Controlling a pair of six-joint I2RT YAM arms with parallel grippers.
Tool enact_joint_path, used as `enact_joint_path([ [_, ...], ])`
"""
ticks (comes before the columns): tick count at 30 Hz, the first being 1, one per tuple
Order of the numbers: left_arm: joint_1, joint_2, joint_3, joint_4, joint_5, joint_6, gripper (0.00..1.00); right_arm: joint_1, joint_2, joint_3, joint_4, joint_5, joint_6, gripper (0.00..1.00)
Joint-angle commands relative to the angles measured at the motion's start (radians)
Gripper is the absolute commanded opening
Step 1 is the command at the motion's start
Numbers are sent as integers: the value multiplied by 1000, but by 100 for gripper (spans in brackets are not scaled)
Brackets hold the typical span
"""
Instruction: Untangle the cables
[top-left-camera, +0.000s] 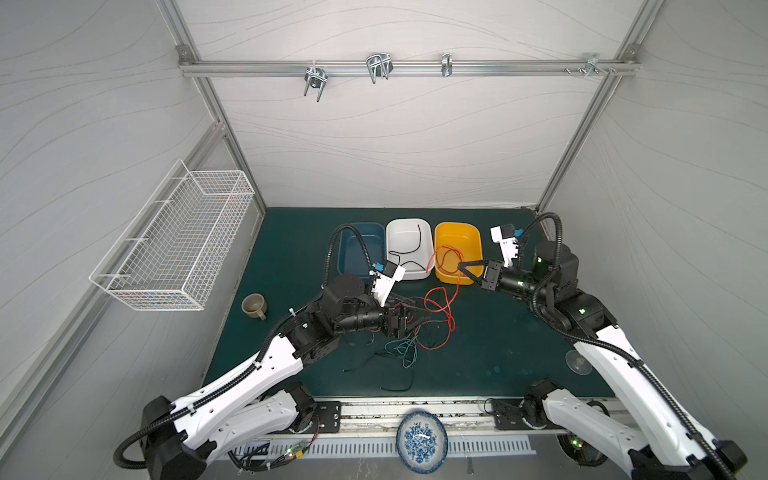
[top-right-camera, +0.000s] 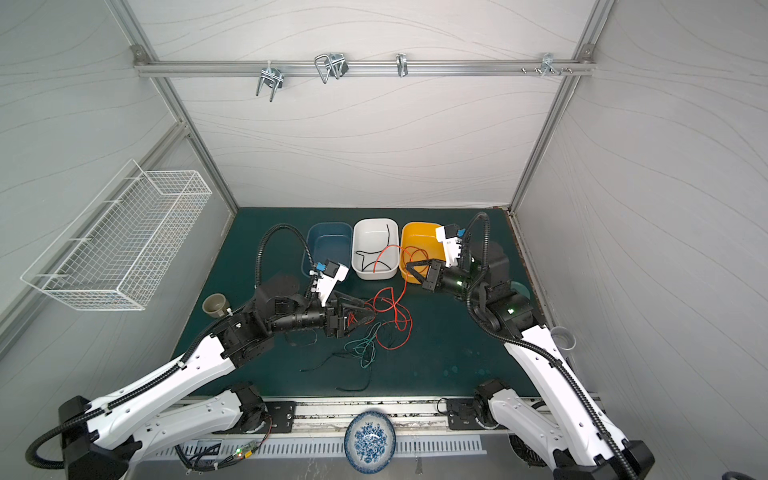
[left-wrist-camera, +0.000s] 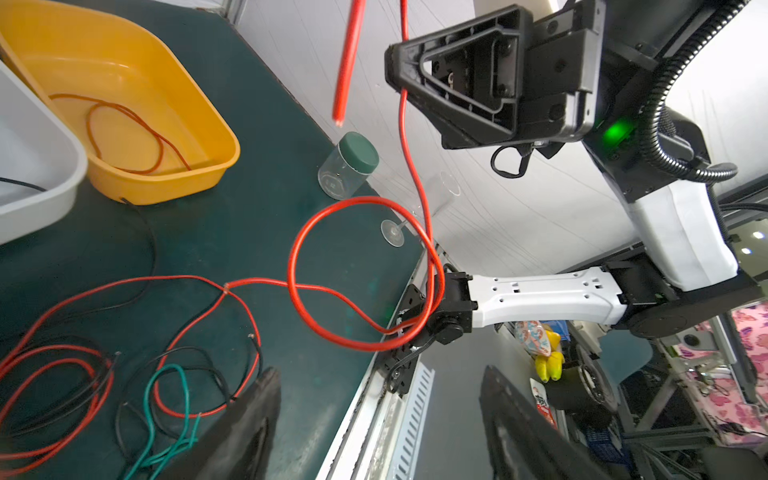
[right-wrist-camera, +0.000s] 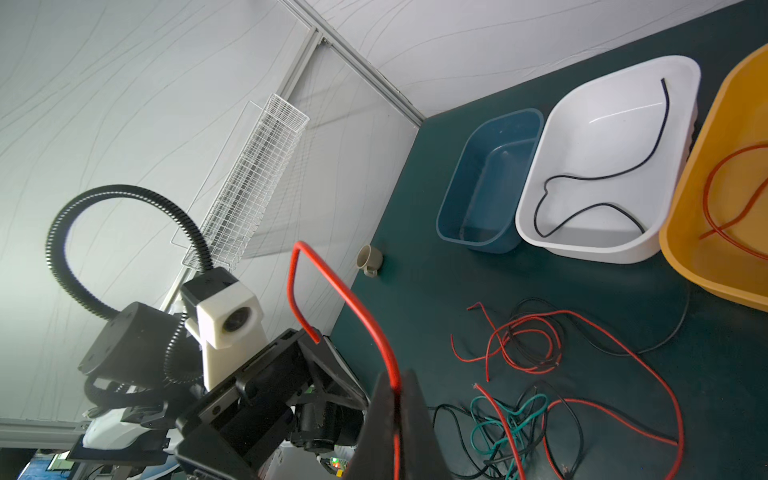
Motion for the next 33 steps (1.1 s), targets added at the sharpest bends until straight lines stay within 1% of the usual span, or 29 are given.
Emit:
enact_joint_path([
  [1,-30,27,2,150,26,-88,77,13,-24,-18,97,-30,29,0],
  [5,-59,59,15,158,25,-91,77,22,-27,-33,137,-60,37,0],
  [9,-58,63,17,147,14,-84,76,31,-44,-45,171,-86,39,0],
  [12,-59,64,17,154,10,-90,73,35,-55,-55,178,-86,38,0],
  [17,-58,66,26,158,15,-96,59,40,-48,-72,178,-102,43,0],
  [24,-59,66,36,150,13,-93,40,69,-64,-120,179,-86,38,0],
  [29,-58,55,42,130,1,-83,28,68,-86,-161,168,-73,33,0],
  [33,-59,46,40,125,-10,-77,20,69,-96,-172,160,-67,27,0],
])
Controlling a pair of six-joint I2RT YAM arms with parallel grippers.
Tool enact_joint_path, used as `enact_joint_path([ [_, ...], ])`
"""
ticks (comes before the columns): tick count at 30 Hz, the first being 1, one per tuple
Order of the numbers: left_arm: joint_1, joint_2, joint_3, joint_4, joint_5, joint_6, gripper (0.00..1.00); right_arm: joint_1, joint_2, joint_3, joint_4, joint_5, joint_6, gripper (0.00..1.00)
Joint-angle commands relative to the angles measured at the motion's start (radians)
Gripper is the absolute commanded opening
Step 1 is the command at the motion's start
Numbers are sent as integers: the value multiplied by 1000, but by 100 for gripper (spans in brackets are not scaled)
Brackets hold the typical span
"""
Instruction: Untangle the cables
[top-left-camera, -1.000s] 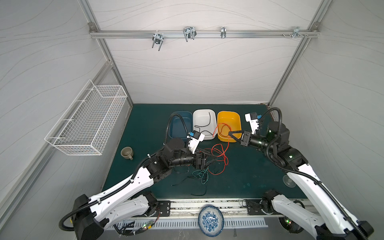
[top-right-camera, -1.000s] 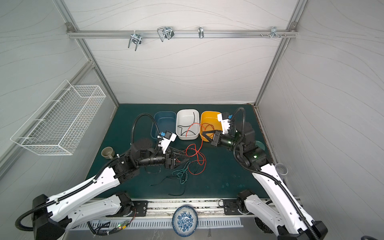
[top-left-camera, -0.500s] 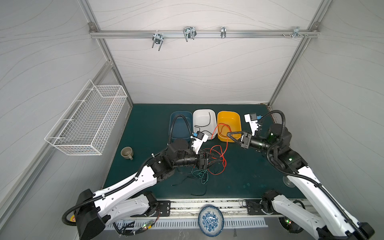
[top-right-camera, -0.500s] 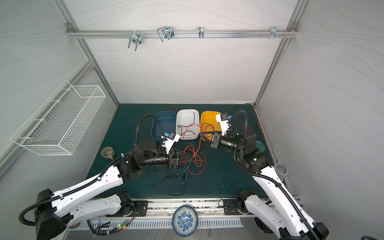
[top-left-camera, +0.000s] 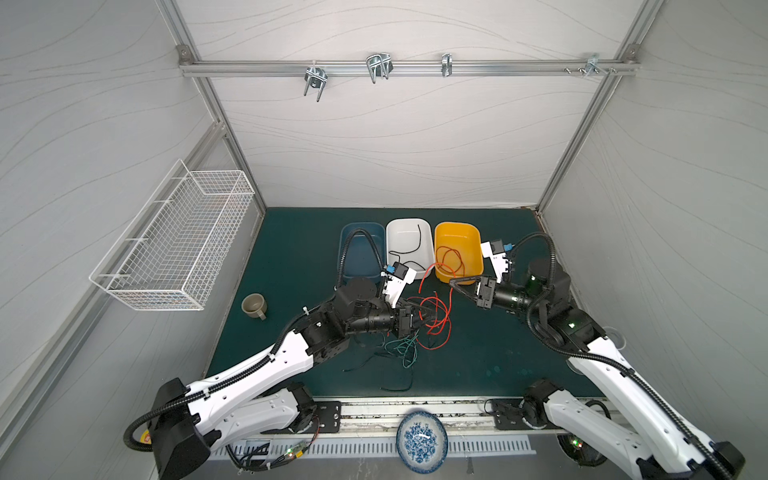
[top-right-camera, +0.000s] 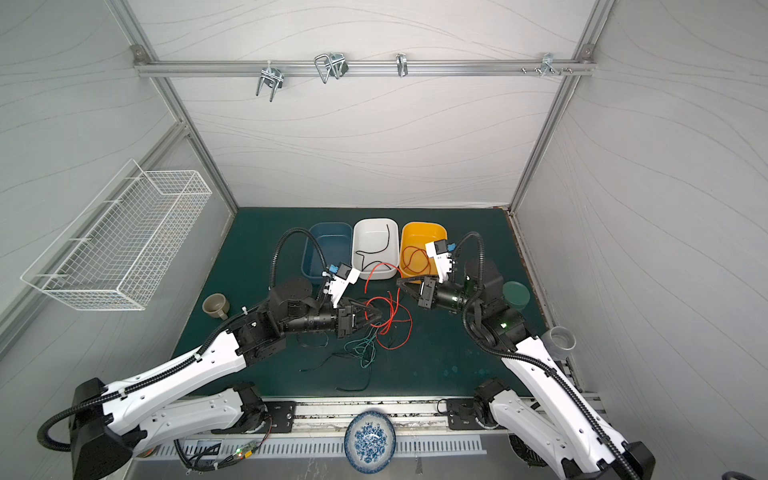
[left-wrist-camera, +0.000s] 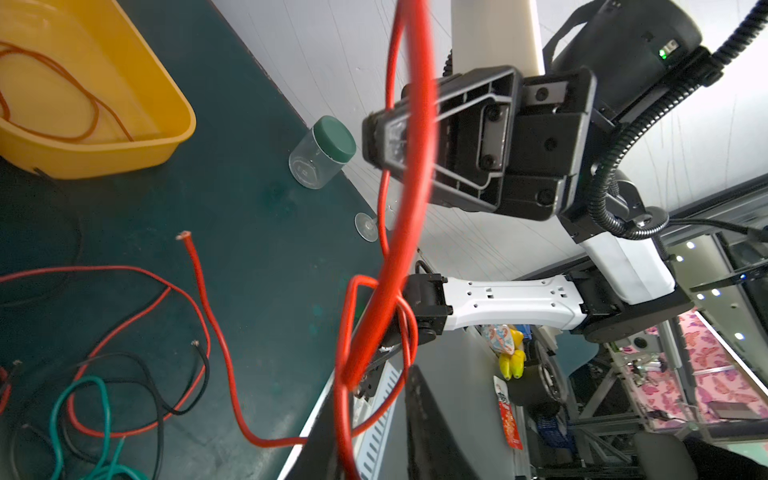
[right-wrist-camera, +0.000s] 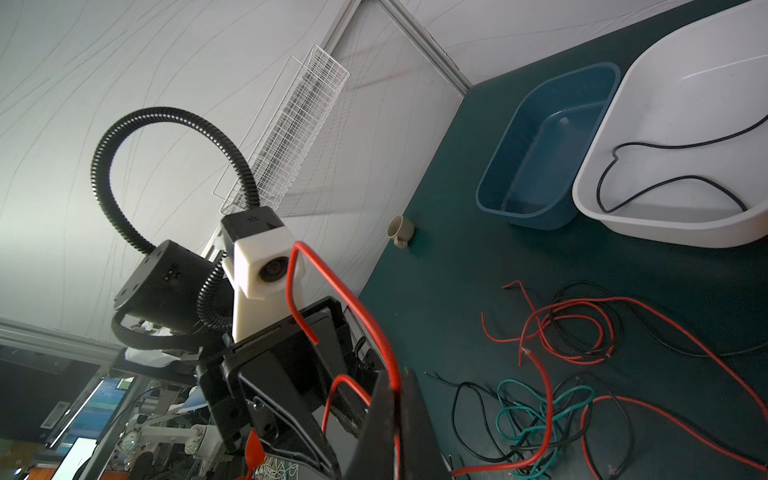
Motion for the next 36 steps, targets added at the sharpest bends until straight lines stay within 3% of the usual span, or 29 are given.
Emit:
enact_joint_path([
  [1,-1,-16,43,32,-8,11,18,4,-24,1,4,11,-3,0],
  [7,-2,-16,60,-1,-20,26,0,5,-21,9,-41,23,-21,0],
  [11,-1,-29,80,-41,-51,51,0,5,-25,15,-109,70,-48,2],
  [15,-2,-36,115,-112,-118,79,0,2,-38,49,-229,152,-99,20],
  [18,0,-3,170,-173,-138,99,0,-21,-57,96,-346,243,-147,41],
  [26,8,196,397,-304,-171,165,0,-121,-130,176,-602,429,-273,82],
  [31,28,354,553,-356,-189,219,0,-122,-200,216,-699,552,-334,97],
  [36,89,549,714,-346,-130,212,0,-121,-285,202,-747,643,-368,99],
])
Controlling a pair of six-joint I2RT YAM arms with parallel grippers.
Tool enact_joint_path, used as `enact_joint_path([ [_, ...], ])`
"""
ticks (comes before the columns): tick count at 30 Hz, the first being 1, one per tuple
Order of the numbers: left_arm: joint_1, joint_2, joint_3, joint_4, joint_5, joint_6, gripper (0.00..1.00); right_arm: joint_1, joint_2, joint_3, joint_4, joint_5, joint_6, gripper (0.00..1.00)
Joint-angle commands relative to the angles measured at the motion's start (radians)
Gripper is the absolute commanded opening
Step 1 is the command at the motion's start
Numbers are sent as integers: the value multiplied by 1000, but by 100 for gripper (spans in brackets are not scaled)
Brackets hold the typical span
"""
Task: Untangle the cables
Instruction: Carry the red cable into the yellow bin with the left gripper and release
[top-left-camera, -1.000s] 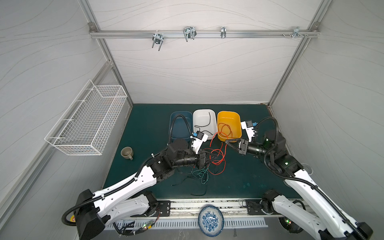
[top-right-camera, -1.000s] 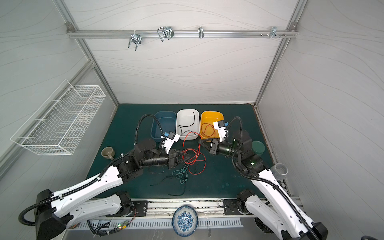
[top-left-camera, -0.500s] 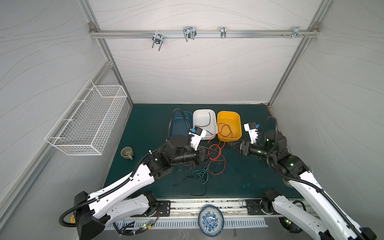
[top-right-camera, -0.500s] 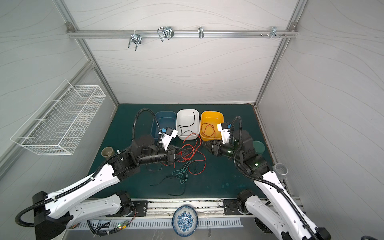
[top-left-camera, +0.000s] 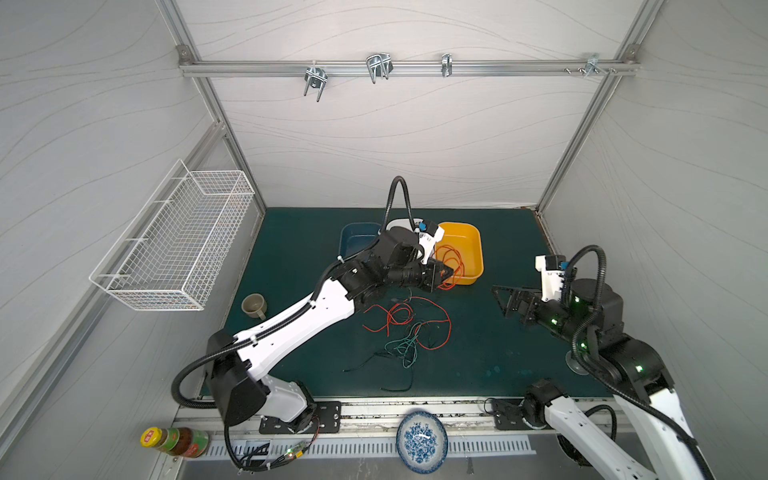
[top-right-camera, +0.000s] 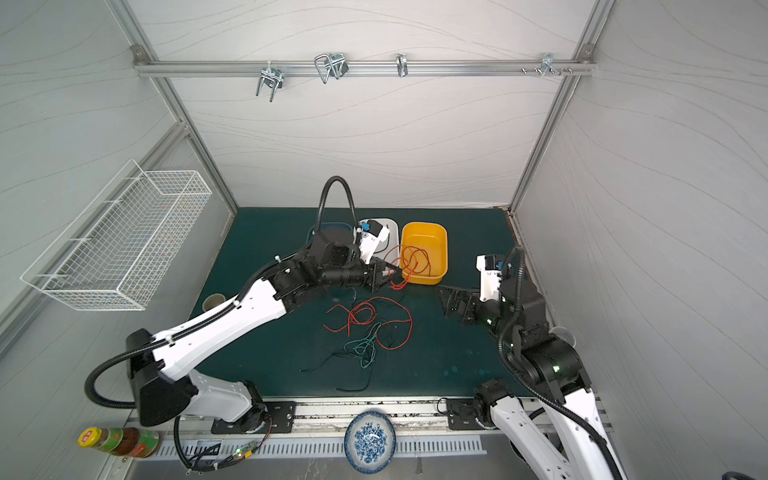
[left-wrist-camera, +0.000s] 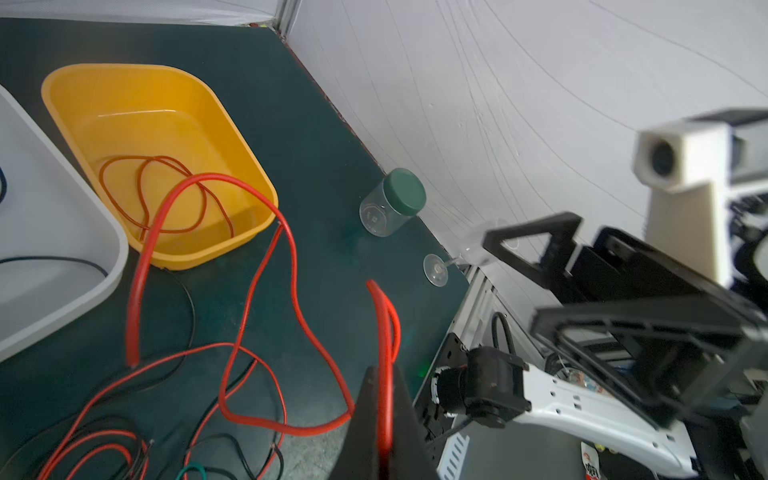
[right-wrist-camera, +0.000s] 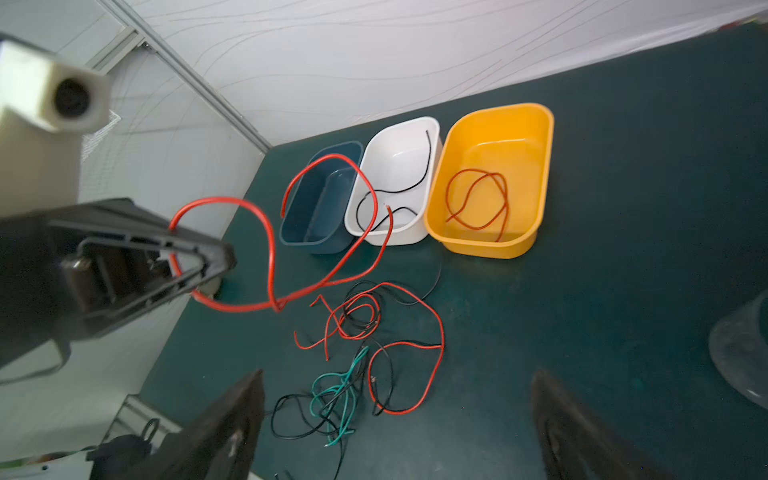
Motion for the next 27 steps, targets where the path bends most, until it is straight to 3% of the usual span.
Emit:
enact_joint_path([
  [1,41,109,121,15,33,20,0,-4,-53,-4,-82,108,-57,99],
  [12,78,568,599,-115,-11,32,0,-4,-167,-92,-60,149,-68,99],
  [18,87,739,738,-177,-64,54,0,-3,-230,-115,-38,137,-80,99],
  [27,89,894,807,-192,-75,28,0,-5,-279,-128,-27,155,-90,99],
])
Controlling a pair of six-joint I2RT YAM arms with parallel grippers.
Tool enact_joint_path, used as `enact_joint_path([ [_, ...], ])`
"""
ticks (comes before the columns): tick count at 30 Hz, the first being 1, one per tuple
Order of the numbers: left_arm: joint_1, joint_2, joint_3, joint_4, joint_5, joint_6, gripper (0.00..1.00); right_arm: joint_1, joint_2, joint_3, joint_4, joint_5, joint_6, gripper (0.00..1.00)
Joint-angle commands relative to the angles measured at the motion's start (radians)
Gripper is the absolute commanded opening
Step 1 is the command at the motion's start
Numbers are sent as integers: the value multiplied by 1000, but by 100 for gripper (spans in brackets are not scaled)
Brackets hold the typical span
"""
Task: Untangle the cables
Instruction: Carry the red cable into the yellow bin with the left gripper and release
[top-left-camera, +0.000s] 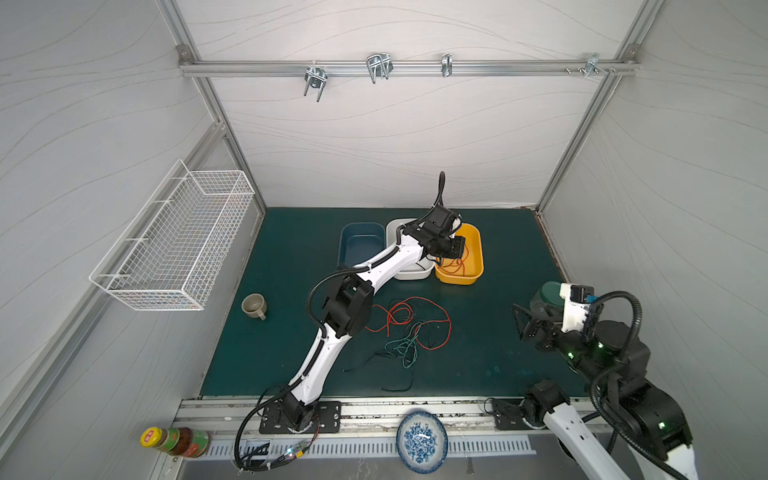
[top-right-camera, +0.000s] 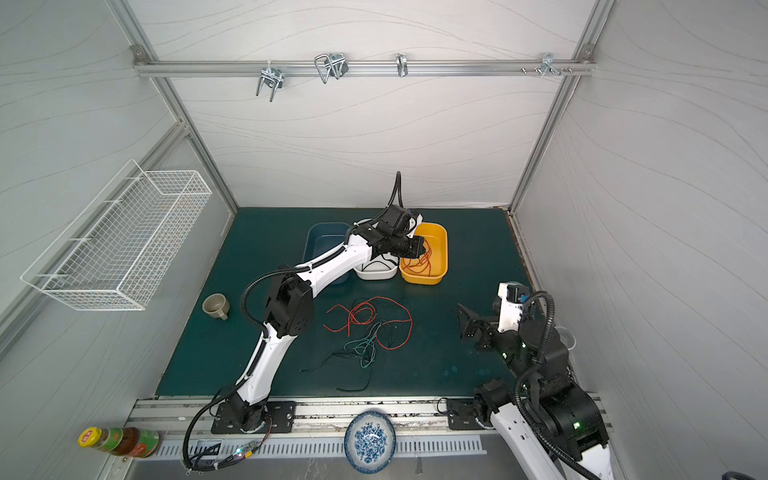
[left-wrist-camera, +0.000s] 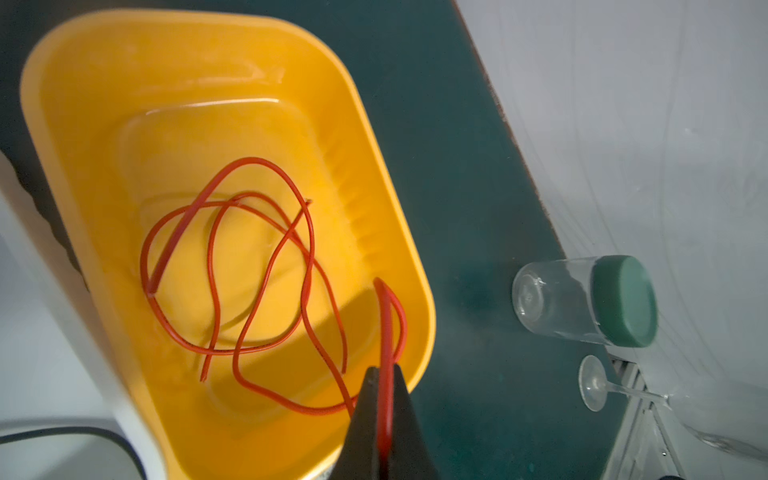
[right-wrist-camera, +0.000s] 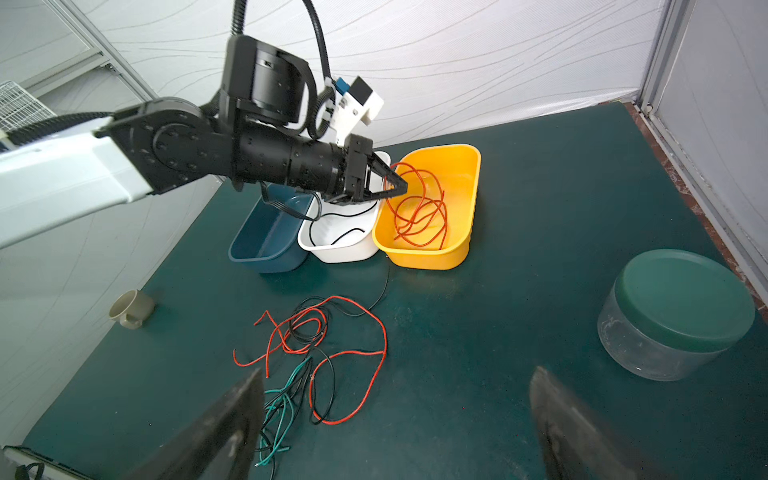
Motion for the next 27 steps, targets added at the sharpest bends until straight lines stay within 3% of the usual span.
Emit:
enact_joint_path([
  [1,1,42,81,-5,-17,-4,0,-4,-6,-5,18,8,-23,99],
  [7,0,99,146,-61,-14,2,2,-3,-2,-7,19,-3,-26,99],
  [16,0,119,180,-123,-27,42,24,-4,-5,-8,22,-15,-29,99],
  [27,7,117,333,-208,-59,68,49,-4,-5,-8,21,-15,-33,99],
])
